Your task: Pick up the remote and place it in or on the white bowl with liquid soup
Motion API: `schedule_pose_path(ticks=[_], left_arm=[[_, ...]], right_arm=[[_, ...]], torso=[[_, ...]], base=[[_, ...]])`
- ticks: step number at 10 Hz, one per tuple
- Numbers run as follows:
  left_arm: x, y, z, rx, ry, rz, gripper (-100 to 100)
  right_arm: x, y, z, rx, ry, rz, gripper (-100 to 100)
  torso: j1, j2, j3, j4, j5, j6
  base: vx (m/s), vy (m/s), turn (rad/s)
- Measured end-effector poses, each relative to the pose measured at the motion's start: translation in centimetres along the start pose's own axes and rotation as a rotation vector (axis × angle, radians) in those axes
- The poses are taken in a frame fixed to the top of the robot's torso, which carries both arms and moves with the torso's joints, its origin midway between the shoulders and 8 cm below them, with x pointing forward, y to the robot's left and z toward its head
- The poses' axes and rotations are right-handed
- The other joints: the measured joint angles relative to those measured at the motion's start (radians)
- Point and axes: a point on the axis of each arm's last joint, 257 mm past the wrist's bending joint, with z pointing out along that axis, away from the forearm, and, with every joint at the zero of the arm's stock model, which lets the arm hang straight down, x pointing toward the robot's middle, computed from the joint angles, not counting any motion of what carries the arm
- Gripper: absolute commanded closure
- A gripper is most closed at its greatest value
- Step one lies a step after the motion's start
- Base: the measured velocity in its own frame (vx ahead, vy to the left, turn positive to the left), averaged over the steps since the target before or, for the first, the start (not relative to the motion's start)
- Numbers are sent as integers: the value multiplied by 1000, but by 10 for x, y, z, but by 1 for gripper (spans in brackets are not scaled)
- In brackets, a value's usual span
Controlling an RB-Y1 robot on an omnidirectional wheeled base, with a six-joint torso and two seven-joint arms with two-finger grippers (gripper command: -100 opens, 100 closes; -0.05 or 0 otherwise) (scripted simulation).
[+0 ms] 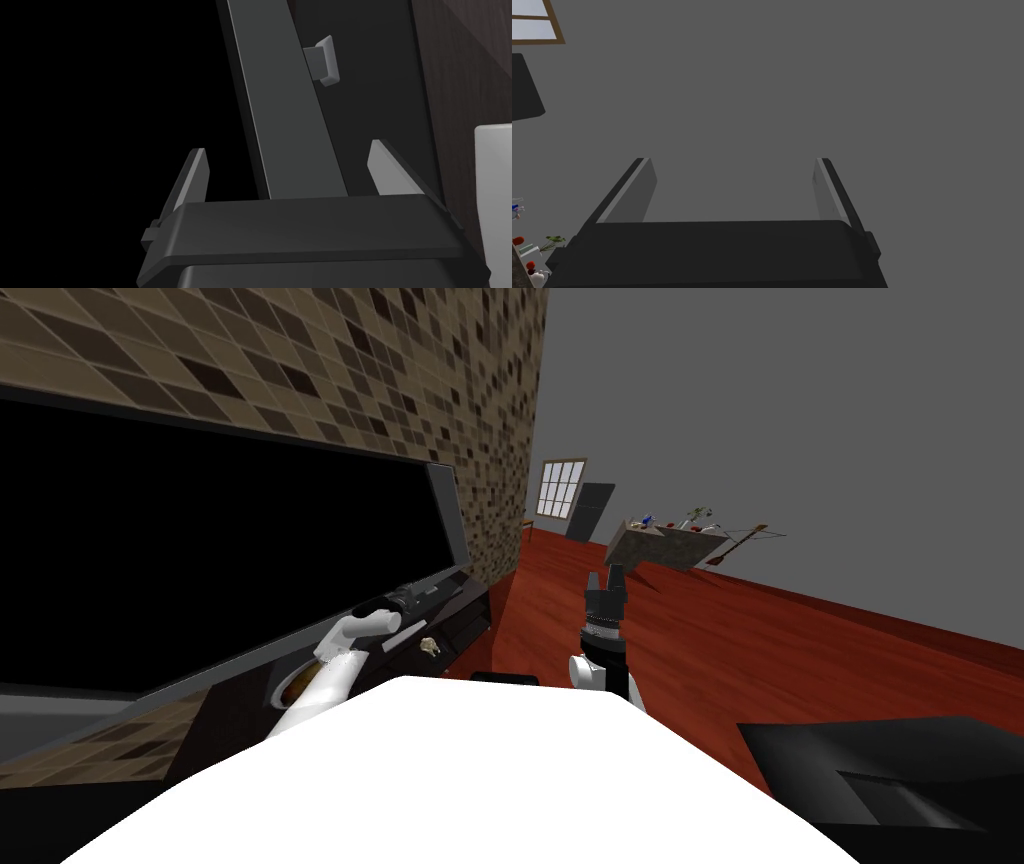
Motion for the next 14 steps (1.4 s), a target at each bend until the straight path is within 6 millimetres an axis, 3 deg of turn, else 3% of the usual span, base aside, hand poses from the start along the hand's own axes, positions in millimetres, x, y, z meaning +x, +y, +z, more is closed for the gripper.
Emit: schedule_pose_path(ticks=[7,14], left_arm=[[-40,68,12,-256,-100,-124,-100],[-57,144,2,-510,-185,-224,-100]], right_arm=[[0,0,0,0,0,0,0],[0,0,0,0,0,0,0]], torso=[[3,-1,0,0,1,0],[4,1,0,0,1,0]], base=[[68,4,30],[58,37,35]])
